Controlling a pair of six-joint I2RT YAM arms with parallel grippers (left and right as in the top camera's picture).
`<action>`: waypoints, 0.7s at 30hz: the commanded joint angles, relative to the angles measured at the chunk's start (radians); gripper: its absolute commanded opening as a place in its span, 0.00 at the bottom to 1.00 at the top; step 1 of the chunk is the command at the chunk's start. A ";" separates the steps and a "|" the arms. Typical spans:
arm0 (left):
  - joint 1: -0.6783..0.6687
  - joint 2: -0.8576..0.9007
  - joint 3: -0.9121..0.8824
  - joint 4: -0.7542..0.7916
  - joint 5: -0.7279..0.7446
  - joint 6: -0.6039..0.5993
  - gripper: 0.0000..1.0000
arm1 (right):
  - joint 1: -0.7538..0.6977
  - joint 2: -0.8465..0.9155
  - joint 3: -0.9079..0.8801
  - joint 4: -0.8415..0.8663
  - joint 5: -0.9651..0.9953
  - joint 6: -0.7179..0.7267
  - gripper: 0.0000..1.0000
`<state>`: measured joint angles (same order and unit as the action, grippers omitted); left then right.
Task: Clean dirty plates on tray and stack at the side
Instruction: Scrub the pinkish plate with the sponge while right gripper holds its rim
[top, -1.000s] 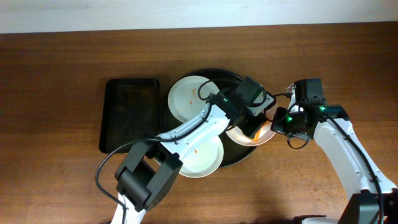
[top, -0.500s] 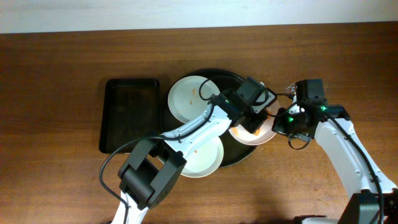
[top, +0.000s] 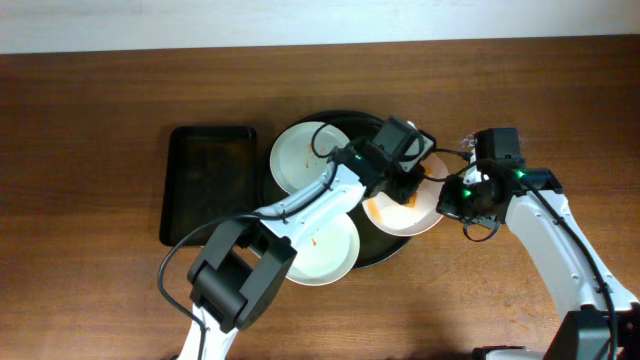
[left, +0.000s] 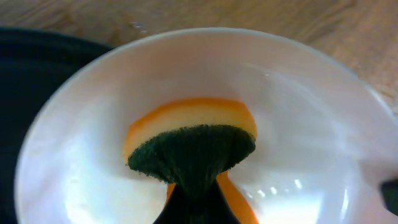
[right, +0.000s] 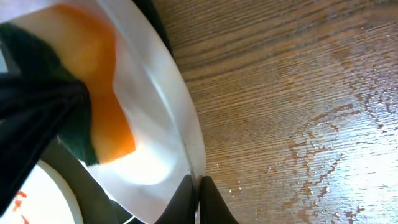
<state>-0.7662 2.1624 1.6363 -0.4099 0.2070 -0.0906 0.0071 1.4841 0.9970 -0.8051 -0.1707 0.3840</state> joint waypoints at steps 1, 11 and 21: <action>0.017 0.031 0.002 0.013 -0.032 -0.034 0.00 | 0.012 -0.021 0.024 -0.004 -0.050 -0.035 0.04; 0.021 0.031 0.002 0.006 -0.027 -0.145 0.00 | -0.010 -0.021 0.035 -0.008 -0.040 -0.007 0.04; 0.039 0.031 0.002 -0.014 -0.048 -0.235 0.00 | -0.023 -0.021 0.036 -0.011 -0.066 0.000 0.04</action>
<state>-0.7322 2.1715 1.6363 -0.4065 0.2001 -0.3092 -0.0116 1.4837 1.0042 -0.8124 -0.2119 0.3843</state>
